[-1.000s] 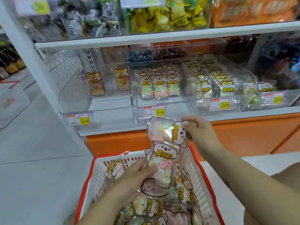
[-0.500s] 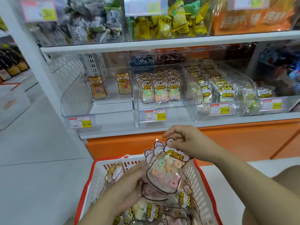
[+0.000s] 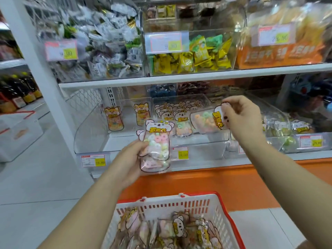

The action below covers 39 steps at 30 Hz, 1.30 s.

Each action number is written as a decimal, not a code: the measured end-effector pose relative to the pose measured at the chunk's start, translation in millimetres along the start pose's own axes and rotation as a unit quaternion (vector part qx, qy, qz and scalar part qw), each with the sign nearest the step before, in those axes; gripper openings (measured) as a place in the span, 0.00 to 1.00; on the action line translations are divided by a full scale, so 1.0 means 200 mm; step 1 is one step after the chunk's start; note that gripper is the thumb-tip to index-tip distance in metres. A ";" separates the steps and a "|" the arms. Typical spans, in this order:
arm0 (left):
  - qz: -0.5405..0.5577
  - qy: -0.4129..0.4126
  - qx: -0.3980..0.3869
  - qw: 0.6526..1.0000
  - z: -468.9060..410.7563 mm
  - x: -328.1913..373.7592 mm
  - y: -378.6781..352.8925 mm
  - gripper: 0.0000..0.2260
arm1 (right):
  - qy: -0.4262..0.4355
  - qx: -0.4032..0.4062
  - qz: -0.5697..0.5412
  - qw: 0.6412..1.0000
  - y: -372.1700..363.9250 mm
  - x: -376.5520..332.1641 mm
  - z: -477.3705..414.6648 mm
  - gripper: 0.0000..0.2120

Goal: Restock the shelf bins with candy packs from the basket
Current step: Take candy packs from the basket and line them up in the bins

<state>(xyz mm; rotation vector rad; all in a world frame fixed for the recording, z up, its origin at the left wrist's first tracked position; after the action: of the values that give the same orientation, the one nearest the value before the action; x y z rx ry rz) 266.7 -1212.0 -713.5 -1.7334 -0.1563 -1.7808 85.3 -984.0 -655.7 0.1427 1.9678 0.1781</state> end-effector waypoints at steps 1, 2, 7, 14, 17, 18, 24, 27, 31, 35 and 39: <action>-0.001 -0.003 0.011 1.000 -0.03 0.03 -0.01 0.13 | 0.005 0.004 0.011 1.000 -0.03 0.02 -0.03 0.06; 0.003 -0.004 0.016 1.000 -0.06 0.05 -0.02 0.12 | 0.010 0.001 0.026 1.000 -0.08 0.04 -0.06 0.06; 0.038 -0.026 0.039 0.998 -0.18 0.12 0.00 0.10 | 0.023 -0.086 0.156 0.984 -0.41 0.11 -0.18 0.08; 0.060 -0.052 0.048 0.996 -0.41 0.20 0.11 0.15 | 0.081 -0.243 0.344 0.903 -0.99 0.24 -0.31 0.08; 0.075 -0.053 0.053 0.994 -0.49 0.21 0.15 0.13 | 0.119 -0.234 0.423 0.867 -1.14 0.27 -0.36 0.11; 0.085 -0.051 0.050 0.994 -0.50 0.21 0.16 0.13 | 0.134 -0.212 0.447 0.858 -1.16 0.29 -0.37 0.14; 0.155 -0.047 0.015 0.987 -0.55 0.20 0.20 0.16 | -0.018 -0.151 0.402 0.903 -1.03 0.45 -0.38 0.30; 0.172 -0.045 0.019 0.984 -0.58 0.17 0.21 0.17 | -0.147 -0.373 0.383 0.832 -1.02 0.56 -0.30 0.16; 0.175 -0.039 0.016 0.984 -0.59 0.14 0.21 0.17 | -0.112 -0.475 0.407 0.772 -1.09 0.59 -0.24 0.25; 0.172 -0.038 -0.003 0.984 -0.59 0.14 0.21 0.17 | -0.016 -0.383 0.408 0.828 -1.14 0.61 -0.30 0.18; 0.148 -0.045 -0.005 0.988 -0.58 0.14 0.20 0.16 | -0.012 -0.398 0.428 0.811 -1.13 0.61 -0.32 0.17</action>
<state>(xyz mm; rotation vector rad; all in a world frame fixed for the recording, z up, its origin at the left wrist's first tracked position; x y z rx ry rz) 189.9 -1312.3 -715.4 -1.7434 0.0700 -1.4907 -25.1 -1186.7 -784.8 0.4621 1.5145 1.5495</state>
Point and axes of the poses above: each hand's wrist, its own z-axis away from the middle knuckle, its own y-axis out of the back of the hand, x = y × z, the point moved 3 cm from there along -z, towards the middle knuckle, and after that the axes turned 10 degrees about -y, right-handed, at the moved point
